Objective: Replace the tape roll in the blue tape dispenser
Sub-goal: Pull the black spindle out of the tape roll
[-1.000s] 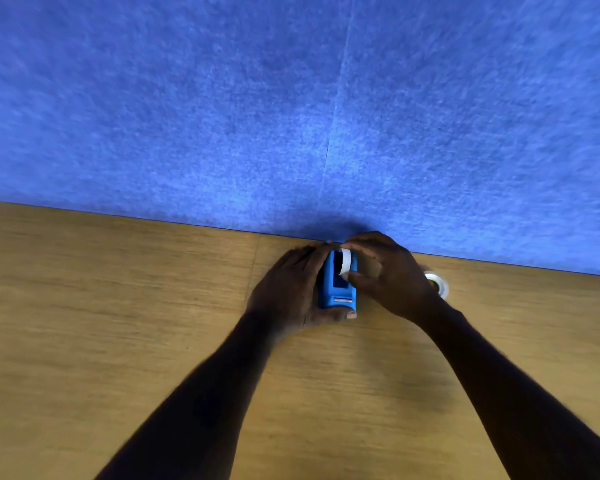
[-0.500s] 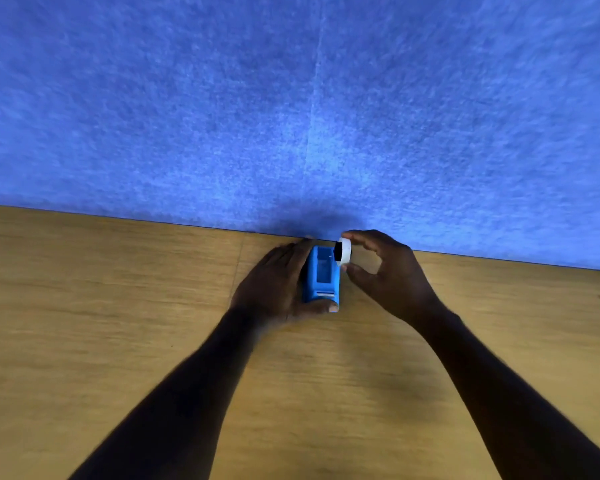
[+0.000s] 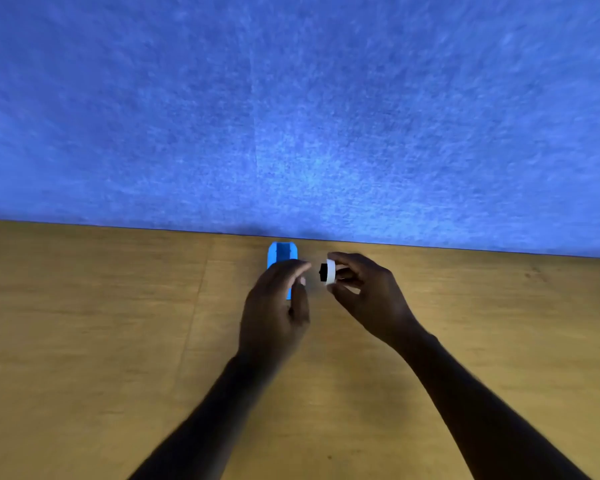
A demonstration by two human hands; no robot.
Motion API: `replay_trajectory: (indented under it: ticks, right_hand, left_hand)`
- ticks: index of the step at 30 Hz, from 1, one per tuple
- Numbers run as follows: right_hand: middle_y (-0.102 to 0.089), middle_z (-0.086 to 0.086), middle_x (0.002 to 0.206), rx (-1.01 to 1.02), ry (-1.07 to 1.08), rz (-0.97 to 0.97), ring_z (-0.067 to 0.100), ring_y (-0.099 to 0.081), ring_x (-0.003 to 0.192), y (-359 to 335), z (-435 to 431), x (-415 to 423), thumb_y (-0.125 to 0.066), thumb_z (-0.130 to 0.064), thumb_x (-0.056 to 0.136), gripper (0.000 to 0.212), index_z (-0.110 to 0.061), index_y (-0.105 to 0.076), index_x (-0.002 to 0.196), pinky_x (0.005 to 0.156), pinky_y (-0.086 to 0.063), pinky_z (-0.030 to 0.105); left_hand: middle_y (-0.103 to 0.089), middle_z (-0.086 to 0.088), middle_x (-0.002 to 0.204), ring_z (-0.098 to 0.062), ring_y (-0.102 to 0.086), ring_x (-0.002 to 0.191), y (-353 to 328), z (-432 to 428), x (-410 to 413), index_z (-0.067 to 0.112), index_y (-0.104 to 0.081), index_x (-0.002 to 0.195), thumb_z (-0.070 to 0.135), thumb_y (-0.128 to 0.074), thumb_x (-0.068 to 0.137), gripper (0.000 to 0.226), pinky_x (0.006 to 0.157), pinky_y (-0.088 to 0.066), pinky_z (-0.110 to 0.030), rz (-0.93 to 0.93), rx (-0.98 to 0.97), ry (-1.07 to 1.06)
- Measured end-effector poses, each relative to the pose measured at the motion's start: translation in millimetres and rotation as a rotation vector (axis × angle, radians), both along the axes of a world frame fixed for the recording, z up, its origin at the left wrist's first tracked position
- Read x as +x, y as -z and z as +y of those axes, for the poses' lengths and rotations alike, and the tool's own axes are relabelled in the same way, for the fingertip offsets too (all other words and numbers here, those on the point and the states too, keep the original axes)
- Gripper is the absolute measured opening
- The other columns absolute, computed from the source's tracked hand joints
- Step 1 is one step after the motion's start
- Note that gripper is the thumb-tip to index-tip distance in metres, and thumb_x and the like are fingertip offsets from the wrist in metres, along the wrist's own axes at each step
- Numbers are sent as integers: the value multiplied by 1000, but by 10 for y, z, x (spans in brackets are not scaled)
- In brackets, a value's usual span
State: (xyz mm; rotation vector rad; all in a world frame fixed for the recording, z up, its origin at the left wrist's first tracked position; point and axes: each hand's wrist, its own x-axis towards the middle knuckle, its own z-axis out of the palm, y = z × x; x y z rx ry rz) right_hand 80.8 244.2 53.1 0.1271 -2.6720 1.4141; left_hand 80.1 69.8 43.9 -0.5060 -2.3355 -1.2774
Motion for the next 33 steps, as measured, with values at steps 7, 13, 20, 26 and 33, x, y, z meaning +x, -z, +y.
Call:
replay_trajectory:
  ticks: [7,13,20,26,33]
  right_hand:
    - [-67,-14,111,-23,8,33,-2,-65,101,-110,83,69,-72,-7,84,47,-27,-58,123,82,-52,11]
    - [-67,-14,112,-175,69,-1,-5,-66,99,-127,144,91,-74,-6,82,47,-20,-56,123,82,-52,11]
    - [-76,-13,94,-316,94,-15,-2,-70,88,-157,165,129,-72,-14,86,20,-22,-71,104,70,-49,8]
    - [-74,-18,93,-288,129,48,-4,-69,90,-151,143,100,-71,-10,86,23,-25,-72,103,73,-49,7]
    - [-73,-20,98,-221,151,90,-6,-67,93,-85,88,109,-67,-8,88,27,-25,-71,110,77,-50,9]
  left_hand:
    - [-69,17,93,19,-61,82,-189,347,-35,14,-72,113,9,-64,92,23,76,-46,-3,-420,192,21]
    - [-72,19,90,12,-66,84,-187,423,-49,13,-74,106,10,-68,89,19,71,-45,-2,-427,288,8]
    - [-76,5,98,6,-67,89,-143,453,-70,9,-73,109,8,-67,91,20,75,-45,-4,-432,301,46]
    - [-74,3,103,8,-65,93,-147,480,-116,7,-72,115,6,-67,91,24,81,-44,-5,-309,236,61]
    - [-74,-3,93,-8,-67,83,-94,467,-138,6,-72,112,3,-65,92,22,74,-45,-10,-190,101,98]
